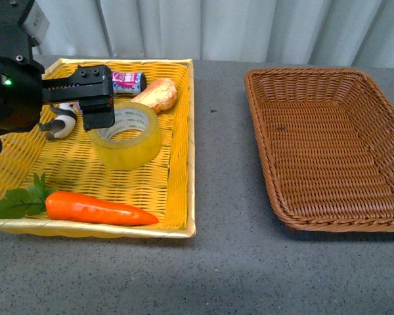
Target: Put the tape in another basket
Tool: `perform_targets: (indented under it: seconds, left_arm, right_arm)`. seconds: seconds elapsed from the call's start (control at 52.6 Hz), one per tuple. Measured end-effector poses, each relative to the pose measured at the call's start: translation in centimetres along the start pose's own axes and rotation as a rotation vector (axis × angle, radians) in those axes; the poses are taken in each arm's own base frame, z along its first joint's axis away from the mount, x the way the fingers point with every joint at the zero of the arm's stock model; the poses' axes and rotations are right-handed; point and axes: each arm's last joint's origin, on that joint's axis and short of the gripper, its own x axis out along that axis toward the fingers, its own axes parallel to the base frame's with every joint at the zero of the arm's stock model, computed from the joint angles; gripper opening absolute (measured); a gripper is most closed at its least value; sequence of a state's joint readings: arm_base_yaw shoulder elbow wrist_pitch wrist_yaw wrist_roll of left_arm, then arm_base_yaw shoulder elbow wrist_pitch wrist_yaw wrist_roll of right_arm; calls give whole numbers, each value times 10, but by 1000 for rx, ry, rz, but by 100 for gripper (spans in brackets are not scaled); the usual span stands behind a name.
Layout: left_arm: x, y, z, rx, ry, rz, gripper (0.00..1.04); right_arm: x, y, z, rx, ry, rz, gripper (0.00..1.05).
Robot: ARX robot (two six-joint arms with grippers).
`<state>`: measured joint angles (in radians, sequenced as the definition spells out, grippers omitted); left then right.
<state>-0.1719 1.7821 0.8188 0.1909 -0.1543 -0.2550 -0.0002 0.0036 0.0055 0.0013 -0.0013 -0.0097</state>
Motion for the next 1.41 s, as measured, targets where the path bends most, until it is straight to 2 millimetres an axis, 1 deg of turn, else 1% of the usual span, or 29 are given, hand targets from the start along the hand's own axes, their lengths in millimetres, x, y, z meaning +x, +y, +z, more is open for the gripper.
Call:
perform_targets:
  seconds: [0.133,0.361,0.608,0.741,0.95,0.988,1.007,1.14,1.406]
  left_arm:
    - [24,1,6,-34,75,41,98]
    - [51,-3,13,-105,149,89,98]
    - [68,-10,14,-211,214,141,98]
    - [73,-14,14,-258,231,152,98]
    - [80,-16,16,-297,249,211,98]
    - [80,-16,16,-300,254,216,93]
    - [81,-16,16,-307,258,215,88]
    - [82,-17,19,-319,253,206,61]
    - [82,-17,25,-357,253,184,23]
  right_arm:
    - [0,0,0,0,0,0,96]
    - [0,0,0,0,0,0,96]
    - [0,0,0,0,0,0,96]
    - [0,0,0,0,0,0,96]
    - [0,0,0,0,0,0,96]
    - [0,0,0,0,0,0,96]
    - [0,0,0,0,0,0,96]
    - [0,0,0,0,0,0,96]
    - [0,0,0,0,0,0,96]
